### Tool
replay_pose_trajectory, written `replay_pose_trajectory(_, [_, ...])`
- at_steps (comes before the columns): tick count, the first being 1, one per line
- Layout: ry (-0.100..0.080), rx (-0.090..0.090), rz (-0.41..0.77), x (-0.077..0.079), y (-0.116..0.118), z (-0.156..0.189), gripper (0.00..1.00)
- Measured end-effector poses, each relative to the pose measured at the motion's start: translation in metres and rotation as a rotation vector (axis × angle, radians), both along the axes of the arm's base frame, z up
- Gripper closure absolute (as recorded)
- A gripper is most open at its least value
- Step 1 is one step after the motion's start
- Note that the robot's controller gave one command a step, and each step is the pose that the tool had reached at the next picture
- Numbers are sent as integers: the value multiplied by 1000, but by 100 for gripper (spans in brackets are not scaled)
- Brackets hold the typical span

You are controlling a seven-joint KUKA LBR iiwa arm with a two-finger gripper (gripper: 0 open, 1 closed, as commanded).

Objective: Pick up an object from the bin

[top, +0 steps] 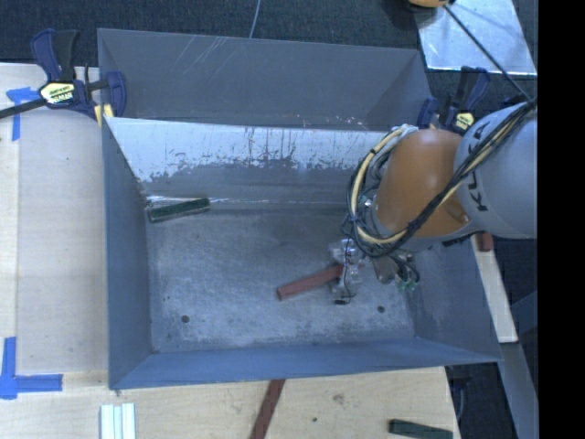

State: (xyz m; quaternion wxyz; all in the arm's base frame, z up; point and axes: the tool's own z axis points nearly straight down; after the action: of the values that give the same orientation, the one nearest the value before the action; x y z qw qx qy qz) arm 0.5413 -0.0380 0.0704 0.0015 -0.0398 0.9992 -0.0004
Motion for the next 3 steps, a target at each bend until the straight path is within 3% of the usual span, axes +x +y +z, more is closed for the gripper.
replay_pose_trajectory(1, [7, 1, -42, 5, -7, 51, 100])
replay_pose_trajectory(2, [-13, 0, -80, 21, -2, 67, 100])
replay_pose_trajectory(3, [0, 0, 88, 12, 4, 37, 100])
